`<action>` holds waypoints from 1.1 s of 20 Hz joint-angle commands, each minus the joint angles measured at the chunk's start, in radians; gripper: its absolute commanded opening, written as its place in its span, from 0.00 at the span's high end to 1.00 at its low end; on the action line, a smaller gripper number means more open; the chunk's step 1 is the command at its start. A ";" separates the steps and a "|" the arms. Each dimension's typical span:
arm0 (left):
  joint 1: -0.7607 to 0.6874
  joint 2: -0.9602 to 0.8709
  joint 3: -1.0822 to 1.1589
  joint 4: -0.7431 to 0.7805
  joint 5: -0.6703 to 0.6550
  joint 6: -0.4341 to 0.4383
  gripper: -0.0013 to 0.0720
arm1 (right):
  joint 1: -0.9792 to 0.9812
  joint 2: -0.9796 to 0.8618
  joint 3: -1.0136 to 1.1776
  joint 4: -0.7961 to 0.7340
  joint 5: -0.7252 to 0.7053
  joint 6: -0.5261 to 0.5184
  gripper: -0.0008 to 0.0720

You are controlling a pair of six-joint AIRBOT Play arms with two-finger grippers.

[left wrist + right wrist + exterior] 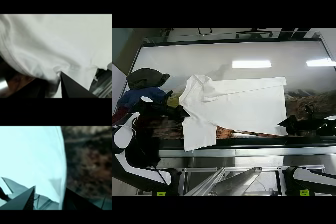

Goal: Fold the shirts.

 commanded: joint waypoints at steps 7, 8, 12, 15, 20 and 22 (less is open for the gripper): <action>-0.007 0.000 0.001 -0.035 -0.038 0.011 0.67 | 0.050 0.008 -0.001 -0.080 -0.005 -0.011 0.41; -0.008 0.000 0.001 -0.035 -0.040 0.011 0.67 | 0.050 0.008 -0.001 -0.080 -0.005 -0.011 0.42; -0.008 0.000 0.001 -0.035 -0.042 0.011 0.68 | 0.050 0.008 -0.001 -0.079 0.009 -0.011 0.62; -0.007 0.000 0.001 -0.035 -0.042 0.011 0.94 | 0.050 0.008 -0.001 -0.080 0.014 -0.011 0.79; -0.007 0.000 0.001 -0.035 -0.048 0.011 0.94 | 0.050 0.008 0.002 -0.080 0.018 -0.012 0.96; -0.005 0.000 0.001 -0.054 -0.061 0.012 0.94 | 0.050 0.015 0.008 -0.080 0.018 -0.011 0.96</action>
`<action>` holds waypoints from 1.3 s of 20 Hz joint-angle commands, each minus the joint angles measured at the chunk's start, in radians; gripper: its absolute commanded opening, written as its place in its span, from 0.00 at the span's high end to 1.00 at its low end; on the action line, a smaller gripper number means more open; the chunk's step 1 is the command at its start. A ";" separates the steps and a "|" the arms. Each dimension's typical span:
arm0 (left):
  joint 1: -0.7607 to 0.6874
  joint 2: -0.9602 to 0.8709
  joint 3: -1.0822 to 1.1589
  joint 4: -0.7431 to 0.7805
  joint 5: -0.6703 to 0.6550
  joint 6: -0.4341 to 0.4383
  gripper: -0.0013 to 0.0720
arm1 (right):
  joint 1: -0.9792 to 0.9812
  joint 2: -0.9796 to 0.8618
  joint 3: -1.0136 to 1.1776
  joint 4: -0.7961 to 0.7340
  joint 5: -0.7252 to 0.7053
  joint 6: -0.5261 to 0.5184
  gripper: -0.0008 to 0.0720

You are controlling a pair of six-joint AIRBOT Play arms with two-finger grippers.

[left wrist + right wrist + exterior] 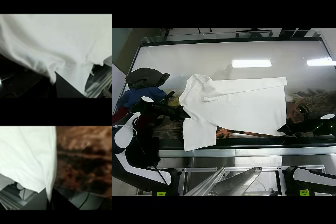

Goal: Fold the shirts.

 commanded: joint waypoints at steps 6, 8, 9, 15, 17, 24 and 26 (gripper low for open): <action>0.003 0.002 0.002 -0.024 -0.061 0.002 0.94 | 0.000 0.029 0.021 0.005 0.015 0.005 0.96; 0.008 0.027 0.002 -0.075 -0.114 0.039 0.94 | 0.000 0.033 0.053 0.026 0.068 0.004 0.96; 0.019 0.058 0.002 -0.130 -0.139 0.058 0.94 | 0.000 0.046 0.080 0.063 0.101 0.002 0.96; 0.157 0.367 0.014 -0.685 -0.413 0.174 0.94 | 0.000 0.292 0.364 0.474 0.218 -0.047 0.96; 0.183 0.487 0.084 -0.827 -0.484 0.174 0.94 | -0.002 0.399 0.498 0.631 0.209 -0.088 0.96; 0.325 0.809 0.468 -1.078 -0.386 0.106 0.94 | -0.002 0.704 0.871 0.677 -0.140 -0.147 0.96; 0.425 0.850 0.523 -1.077 -0.381 0.067 0.94 | -0.002 0.753 0.900 0.631 -0.204 -0.154 0.96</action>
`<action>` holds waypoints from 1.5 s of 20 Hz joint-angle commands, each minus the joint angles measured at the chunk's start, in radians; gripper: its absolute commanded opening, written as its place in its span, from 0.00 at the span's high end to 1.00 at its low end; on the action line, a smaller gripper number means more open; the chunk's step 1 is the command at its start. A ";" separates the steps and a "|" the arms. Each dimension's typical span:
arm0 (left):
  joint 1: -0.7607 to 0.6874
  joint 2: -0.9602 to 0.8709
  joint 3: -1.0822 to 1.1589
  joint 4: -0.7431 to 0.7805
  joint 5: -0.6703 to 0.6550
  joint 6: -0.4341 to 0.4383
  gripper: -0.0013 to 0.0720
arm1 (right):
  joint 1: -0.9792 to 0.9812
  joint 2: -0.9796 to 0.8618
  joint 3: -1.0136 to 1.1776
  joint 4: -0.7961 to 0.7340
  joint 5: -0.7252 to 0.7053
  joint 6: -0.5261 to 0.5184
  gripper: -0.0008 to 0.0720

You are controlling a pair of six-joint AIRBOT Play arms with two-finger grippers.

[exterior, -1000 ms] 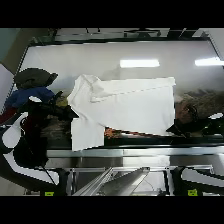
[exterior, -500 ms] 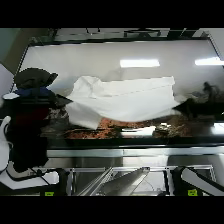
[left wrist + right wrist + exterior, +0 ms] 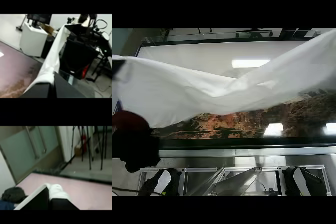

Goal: Fold the shirts.

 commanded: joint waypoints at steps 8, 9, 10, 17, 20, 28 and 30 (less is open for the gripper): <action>0.162 0.113 -0.134 0.120 0.064 -0.024 0.94 | 0.017 0.026 -0.009 -0.283 -0.122 0.090 0.96; 0.105 0.080 -0.171 0.184 0.078 -0.006 0.94 | 0.038 -0.017 -0.055 -0.283 -0.123 0.090 0.96; 0.037 0.039 -0.208 0.240 0.105 0.020 0.94 | 0.056 -0.060 -0.103 -0.283 -0.123 0.089 0.96; -0.372 -0.467 -0.253 0.478 0.402 0.153 0.94 | 0.127 -0.437 -0.332 -0.281 -0.233 -0.084 0.96; -0.416 -0.757 -0.108 0.478 0.377 0.159 0.94 | 0.127 -0.637 -0.331 -0.262 -0.304 -0.097 0.96; -0.420 -1.109 0.235 0.478 0.447 0.121 0.96 | 0.126 -1.028 -0.168 -0.142 -0.417 -0.195 0.96; -0.420 -1.133 0.317 0.479 0.454 0.103 0.95 | 0.125 -1.094 -0.063 -0.110 -0.390 -0.191 0.96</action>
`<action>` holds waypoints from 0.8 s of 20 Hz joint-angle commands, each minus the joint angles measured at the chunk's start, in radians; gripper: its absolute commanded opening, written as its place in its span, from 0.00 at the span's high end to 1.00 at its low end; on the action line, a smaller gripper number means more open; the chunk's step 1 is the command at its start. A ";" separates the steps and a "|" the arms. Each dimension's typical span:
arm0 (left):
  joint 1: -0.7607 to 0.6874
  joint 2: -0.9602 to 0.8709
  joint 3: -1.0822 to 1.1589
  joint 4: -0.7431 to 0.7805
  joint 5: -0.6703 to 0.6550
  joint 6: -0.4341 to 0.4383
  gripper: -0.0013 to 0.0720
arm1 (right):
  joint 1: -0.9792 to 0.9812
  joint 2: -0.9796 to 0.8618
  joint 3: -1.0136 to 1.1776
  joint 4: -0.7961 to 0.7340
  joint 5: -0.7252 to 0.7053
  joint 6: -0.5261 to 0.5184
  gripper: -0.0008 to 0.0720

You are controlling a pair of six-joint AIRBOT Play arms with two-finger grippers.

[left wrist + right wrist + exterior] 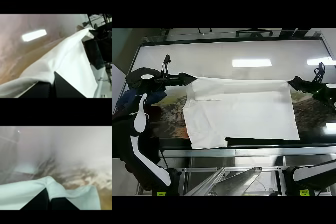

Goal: Fold the shirts.

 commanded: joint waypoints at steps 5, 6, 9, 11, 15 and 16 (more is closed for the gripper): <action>-0.002 -0.074 0.233 0.168 0.001 -0.159 0.95 | -0.013 -0.169 0.261 0.036 0.072 0.025 0.96; -0.002 -0.074 0.232 0.206 -0.014 -0.177 0.95 | -0.028 -0.171 0.261 0.027 0.086 0.025 0.96; -0.003 -0.075 0.211 0.292 -0.044 -0.214 0.96 | -0.092 -0.182 0.261 -0.019 0.189 0.027 0.96; -0.005 -0.074 0.172 0.288 -0.052 -0.213 0.95 | -0.119 -0.195 0.259 -0.034 0.269 0.022 0.96; -0.030 -0.074 0.095 0.290 -0.059 -0.209 0.95 | -0.127 -0.227 0.259 -0.087 0.371 0.008 0.96; -0.030 -0.074 0.075 0.291 -0.060 -0.209 0.95 | -0.127 -0.238 0.258 -0.112 0.390 0.008 0.96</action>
